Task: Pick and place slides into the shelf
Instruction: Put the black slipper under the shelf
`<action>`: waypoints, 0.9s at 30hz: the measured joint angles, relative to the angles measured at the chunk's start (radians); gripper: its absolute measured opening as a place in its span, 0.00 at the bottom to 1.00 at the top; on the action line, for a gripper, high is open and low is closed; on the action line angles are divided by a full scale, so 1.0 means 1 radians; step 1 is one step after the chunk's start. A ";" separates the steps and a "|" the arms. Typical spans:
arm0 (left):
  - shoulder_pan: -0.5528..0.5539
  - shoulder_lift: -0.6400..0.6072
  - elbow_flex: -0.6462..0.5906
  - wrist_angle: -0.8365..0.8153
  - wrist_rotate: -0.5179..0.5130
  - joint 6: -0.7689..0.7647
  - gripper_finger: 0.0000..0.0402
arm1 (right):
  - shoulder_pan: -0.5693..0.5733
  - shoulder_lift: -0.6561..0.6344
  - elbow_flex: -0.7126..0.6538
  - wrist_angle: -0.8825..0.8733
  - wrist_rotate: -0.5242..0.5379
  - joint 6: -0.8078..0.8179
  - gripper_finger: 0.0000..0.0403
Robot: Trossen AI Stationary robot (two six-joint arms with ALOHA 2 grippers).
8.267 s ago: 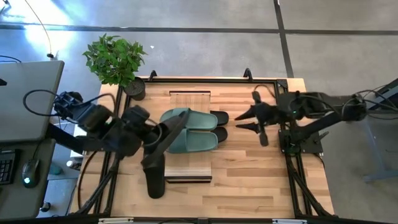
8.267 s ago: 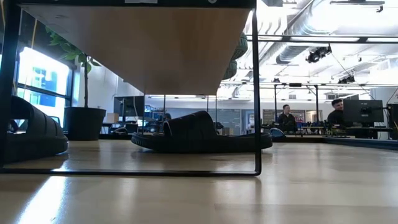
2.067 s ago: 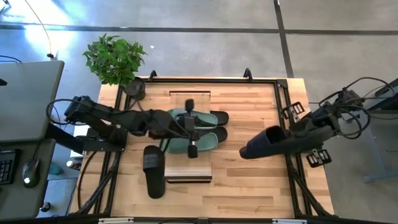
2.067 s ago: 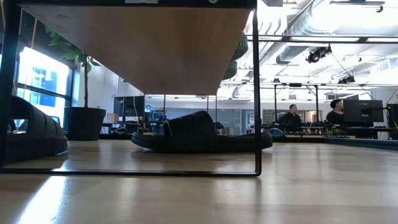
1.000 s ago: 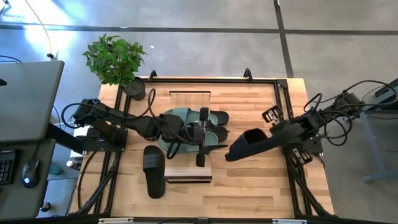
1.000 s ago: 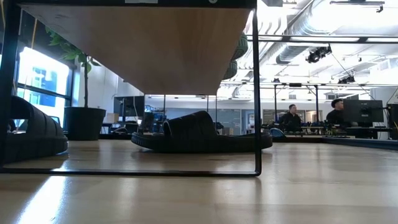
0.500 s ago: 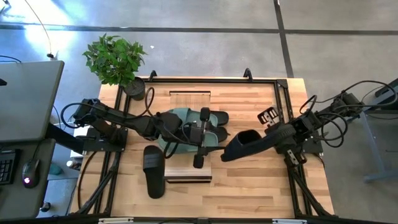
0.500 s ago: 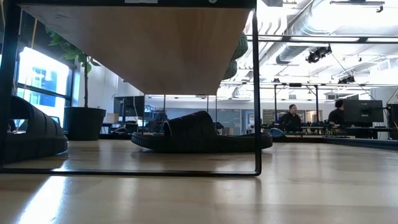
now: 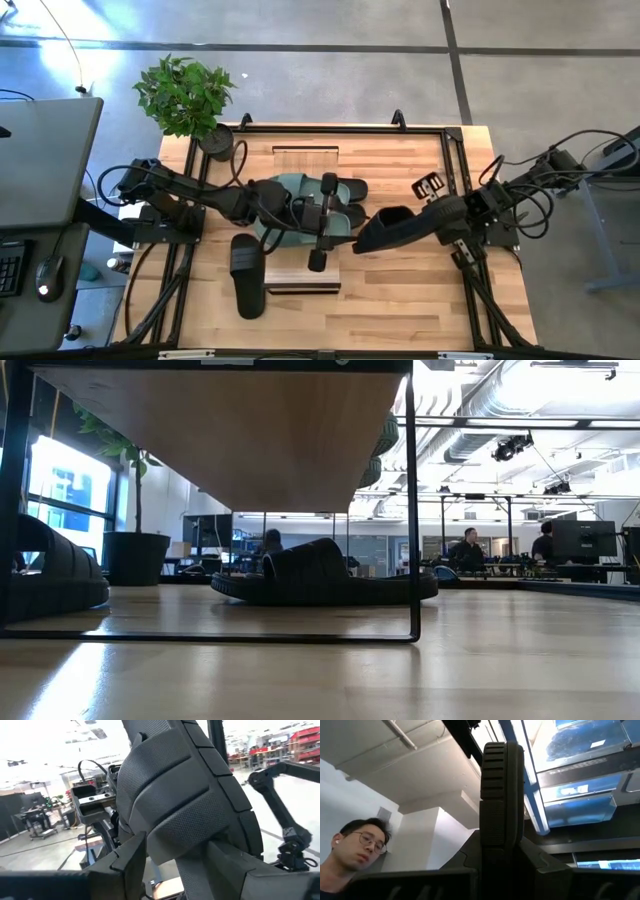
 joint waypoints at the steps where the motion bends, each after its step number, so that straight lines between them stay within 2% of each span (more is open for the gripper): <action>1: 0.000 0.000 0.000 0.000 -0.016 0.000 0.41 | -0.004 0.003 0.000 0.001 0.000 0.006 0.10; 6: 0.000 0.000 0.000 0.000 -0.040 0.000 0.30 | -0.035 0.029 0.000 0.028 -0.024 0.046 0.10; 12: 0.000 0.000 0.000 -0.006 -0.051 -0.001 0.04 | -0.065 0.047 0.000 0.049 -0.060 0.085 0.10; 17: 0.000 0.000 0.000 -0.006 -0.085 -0.001 0.03 | -0.066 0.047 0.000 0.056 -0.061 0.085 0.10; 27: 0.000 0.000 0.000 -0.034 -0.159 -0.001 0.01 | -0.066 0.048 -0.001 0.057 -0.045 0.065 0.21</action>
